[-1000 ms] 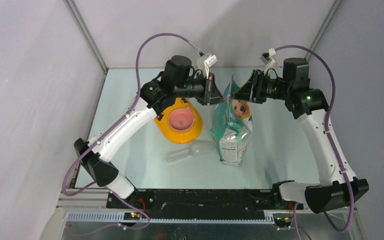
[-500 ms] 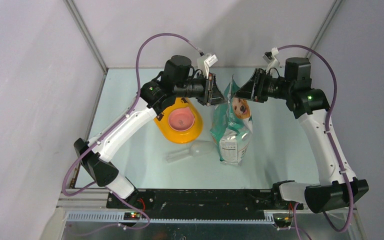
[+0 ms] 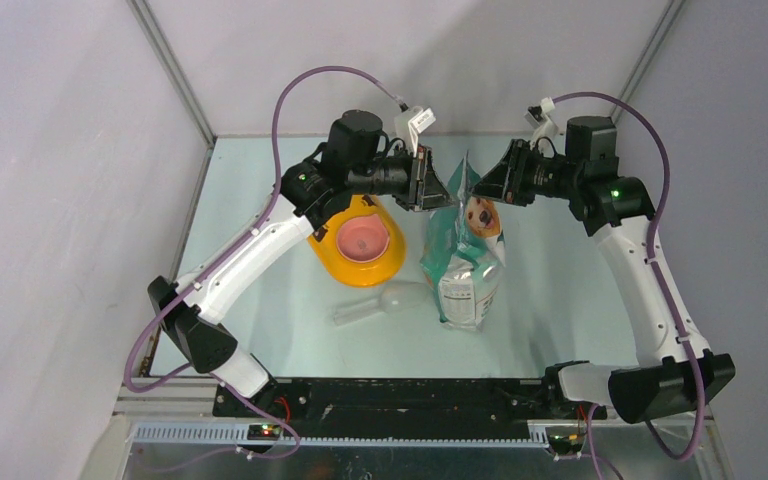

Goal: Serve the pet food

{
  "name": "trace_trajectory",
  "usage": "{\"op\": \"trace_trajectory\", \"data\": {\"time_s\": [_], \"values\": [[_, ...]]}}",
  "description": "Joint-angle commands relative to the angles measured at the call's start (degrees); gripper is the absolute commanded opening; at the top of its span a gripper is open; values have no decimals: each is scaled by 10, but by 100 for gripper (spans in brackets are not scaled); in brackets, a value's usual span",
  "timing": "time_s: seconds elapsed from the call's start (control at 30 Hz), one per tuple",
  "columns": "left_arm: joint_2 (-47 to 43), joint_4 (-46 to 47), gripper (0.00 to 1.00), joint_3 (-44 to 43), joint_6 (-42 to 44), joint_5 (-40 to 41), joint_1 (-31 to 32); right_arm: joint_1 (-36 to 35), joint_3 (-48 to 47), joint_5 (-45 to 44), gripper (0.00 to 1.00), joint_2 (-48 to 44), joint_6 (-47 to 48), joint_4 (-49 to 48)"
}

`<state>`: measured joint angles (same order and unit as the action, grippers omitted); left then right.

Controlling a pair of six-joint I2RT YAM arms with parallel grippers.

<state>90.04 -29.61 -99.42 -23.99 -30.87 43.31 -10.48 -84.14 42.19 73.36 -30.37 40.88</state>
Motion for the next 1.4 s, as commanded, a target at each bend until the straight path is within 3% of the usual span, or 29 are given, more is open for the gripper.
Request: {"op": "trace_trajectory", "data": {"time_s": [0.0, 0.17, 0.5, 0.63, 0.83, 0.97, 1.23, 1.37], "values": [[-11, 22, 23, 2, -3, -14, -3, 1, -2, -22, 24, 5, 12, -5], [-10, 24, 25, 1, -6, -16, -3, 0, -3, -39, 24, 2, 24, 5], [5, 36, 50, -15, -39, 6, -2, -50, -30, -72, 28, 31, 39, 28], [18, 22, 52, -26, -47, 33, 0, -55, -36, -68, 25, 42, 31, 25], [24, -28, 50, -32, -20, 103, 5, -41, -37, -14, 0, 42, 8, -2], [22, -42, 48, -35, -7, 130, 5, -37, -37, 8, 0, 41, 10, -11], [31, -36, 48, -50, -3, 109, 9, -61, -57, -6, 0, 41, 30, -12], [47, -39, 37, -65, 4, 101, 12, -68, -59, -13, 0, 43, 28, -12]]}}
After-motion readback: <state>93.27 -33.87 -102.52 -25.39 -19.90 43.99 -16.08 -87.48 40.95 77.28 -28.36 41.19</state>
